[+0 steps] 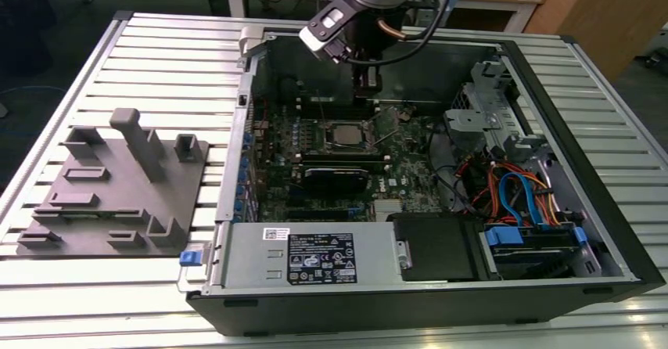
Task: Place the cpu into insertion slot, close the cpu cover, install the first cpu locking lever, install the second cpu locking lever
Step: 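Close the cpu cover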
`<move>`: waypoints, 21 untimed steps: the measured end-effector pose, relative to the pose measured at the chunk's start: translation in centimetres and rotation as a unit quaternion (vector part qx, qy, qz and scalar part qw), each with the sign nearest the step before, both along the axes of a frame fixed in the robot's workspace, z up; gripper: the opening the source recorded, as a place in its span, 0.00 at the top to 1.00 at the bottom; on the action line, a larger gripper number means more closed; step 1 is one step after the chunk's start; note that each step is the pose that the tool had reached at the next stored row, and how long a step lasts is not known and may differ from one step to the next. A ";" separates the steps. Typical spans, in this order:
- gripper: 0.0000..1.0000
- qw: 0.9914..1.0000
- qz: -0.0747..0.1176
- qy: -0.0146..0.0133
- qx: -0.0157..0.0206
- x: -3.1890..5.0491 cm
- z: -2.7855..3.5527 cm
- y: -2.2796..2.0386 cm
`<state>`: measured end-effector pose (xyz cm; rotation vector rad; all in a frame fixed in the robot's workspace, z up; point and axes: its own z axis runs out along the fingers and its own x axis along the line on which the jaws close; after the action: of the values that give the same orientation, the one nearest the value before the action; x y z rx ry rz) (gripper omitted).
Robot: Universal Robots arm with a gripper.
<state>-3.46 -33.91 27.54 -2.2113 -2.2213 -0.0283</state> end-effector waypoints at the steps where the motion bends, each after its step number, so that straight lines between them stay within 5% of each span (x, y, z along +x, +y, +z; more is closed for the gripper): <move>1: 0.90 1.000 0.000 0.000 0.000 0.08 0.00 0.00; 21: 0.90 1.000 0.000 0.000 0.000 1.23 0.00 0.00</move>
<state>-2.23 -33.91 27.54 -2.2113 -2.2212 -0.0285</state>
